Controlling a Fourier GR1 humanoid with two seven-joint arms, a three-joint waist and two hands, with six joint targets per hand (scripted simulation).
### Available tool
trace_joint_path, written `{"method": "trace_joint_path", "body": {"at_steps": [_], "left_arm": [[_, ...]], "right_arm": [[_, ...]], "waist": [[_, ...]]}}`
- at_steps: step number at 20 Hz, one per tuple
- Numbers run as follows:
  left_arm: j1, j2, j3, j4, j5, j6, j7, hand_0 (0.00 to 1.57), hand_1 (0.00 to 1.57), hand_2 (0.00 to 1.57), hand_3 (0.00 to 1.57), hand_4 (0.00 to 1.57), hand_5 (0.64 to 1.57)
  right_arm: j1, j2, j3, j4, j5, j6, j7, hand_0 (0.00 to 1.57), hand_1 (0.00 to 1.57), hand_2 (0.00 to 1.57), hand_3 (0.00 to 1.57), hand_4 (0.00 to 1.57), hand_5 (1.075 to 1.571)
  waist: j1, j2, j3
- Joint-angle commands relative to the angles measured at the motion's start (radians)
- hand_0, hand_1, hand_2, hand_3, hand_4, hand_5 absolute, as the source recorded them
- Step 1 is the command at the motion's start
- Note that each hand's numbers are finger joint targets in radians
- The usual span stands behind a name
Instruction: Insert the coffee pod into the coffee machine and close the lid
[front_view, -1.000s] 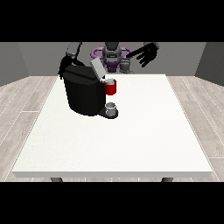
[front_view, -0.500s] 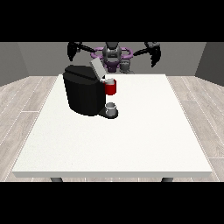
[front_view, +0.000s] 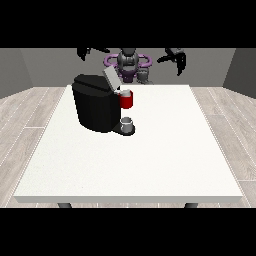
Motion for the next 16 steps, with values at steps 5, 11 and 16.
{"method": "trace_joint_path", "body": {"at_steps": [5, 11, 16], "left_arm": [[0.01, -0.017, -0.094, -0.176, 0.099, -0.016, 0.12, 0.0, 0.0, 0.0, 0.0, 0.37, 1.571], [0.136, -0.017, -0.23, -0.321, 0.187, 0.054, 0.146, 0.0, 0.0, 0.0, 0.0, 0.35, 1.571], [0.183, -0.009, -0.186, -0.444, 0.172, 0.034, 0.164, 0.0, 0.0, 0.0, 0.0, 0.3, 1.571]], "right_arm": [[-0.136, -0.036, -0.114, 0.121, -0.096, 0.014, 0.055, 0.0, 0.0, 0.0, 0.0, 0.0, 1.571], [-0.167, -0.02, -0.118, 0.207, -0.118, 0.019, 0.05, 0.0, 0.0, 0.0, 0.0, 0.18, 1.571], [-0.234, -0.029, -0.085, 0.205, -0.119, 0.037, 0.09, 0.0, 0.0, 0.0, 0.0, 0.0, 1.571]], "waist": [[0.082, 0.086, 0.0006], [0.084, 0.111, 0.0004], [0.049, 0.164, 0.0001]]}}
